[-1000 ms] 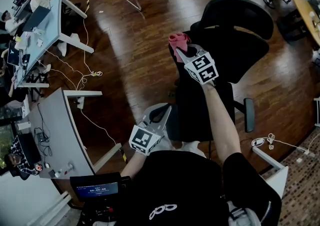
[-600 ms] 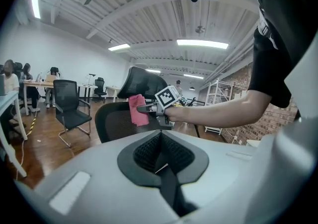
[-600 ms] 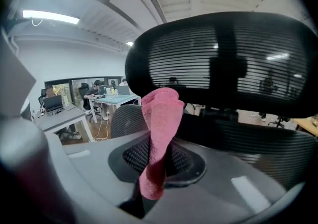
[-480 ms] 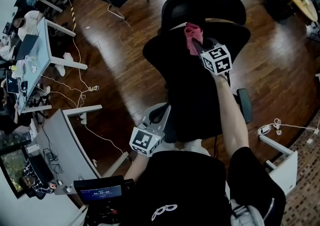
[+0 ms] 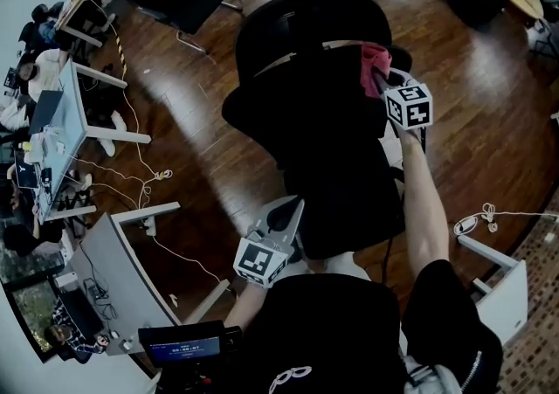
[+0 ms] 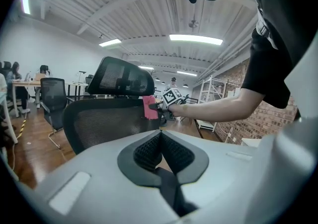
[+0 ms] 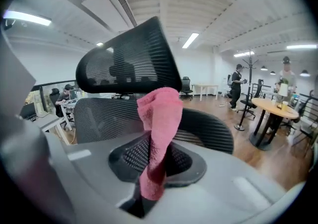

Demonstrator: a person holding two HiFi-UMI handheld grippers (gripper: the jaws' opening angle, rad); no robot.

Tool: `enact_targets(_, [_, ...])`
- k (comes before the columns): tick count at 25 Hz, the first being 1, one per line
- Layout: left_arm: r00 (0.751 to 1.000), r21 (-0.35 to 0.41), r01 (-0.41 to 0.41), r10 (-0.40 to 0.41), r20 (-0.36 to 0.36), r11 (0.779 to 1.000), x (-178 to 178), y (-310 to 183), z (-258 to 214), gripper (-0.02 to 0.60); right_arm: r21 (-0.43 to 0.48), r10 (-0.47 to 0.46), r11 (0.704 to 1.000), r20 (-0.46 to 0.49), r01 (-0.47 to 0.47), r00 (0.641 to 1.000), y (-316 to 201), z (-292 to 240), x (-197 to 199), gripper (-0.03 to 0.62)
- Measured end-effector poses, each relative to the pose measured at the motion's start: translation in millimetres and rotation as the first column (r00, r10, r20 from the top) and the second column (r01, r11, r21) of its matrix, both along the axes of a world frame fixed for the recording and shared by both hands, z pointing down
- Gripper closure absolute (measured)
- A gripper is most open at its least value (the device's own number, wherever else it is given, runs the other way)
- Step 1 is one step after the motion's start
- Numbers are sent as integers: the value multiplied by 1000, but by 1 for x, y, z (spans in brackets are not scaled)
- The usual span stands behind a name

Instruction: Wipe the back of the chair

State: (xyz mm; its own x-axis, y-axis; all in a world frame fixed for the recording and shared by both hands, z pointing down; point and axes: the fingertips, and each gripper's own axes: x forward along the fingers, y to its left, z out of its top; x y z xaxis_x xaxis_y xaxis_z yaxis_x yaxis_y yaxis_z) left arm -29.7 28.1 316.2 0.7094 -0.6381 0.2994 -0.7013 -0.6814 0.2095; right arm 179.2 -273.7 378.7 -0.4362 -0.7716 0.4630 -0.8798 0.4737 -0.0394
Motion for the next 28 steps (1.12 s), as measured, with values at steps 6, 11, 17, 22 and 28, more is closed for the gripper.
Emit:
enact_targets(6, [1000,-10,-5,5,12,1000,17,3,4,594,-9,85,996,-3,-85,996,-3,8,56,543])
enact_targets(11, [1000,-13,-12,13,14,1000,26,1,4,594,-14,170,985,-19,-170,985,1,11,93,543])
enact_targets(17, [1000,-7,-16,16,12,1000,37,5,4,594,-3,267,964,-51,-268,962,6,14,123,543])
enact_targets(22, [1000,-17,-9,10,13,1000,33,7,1,594,8,302,953,-88,-303,949,7,21,117,543])
enact_targets(28, [1000,-20,2,-2,15,1000,19,13,12,594,9,268,963,-108,-269,957,8,37,84,543])
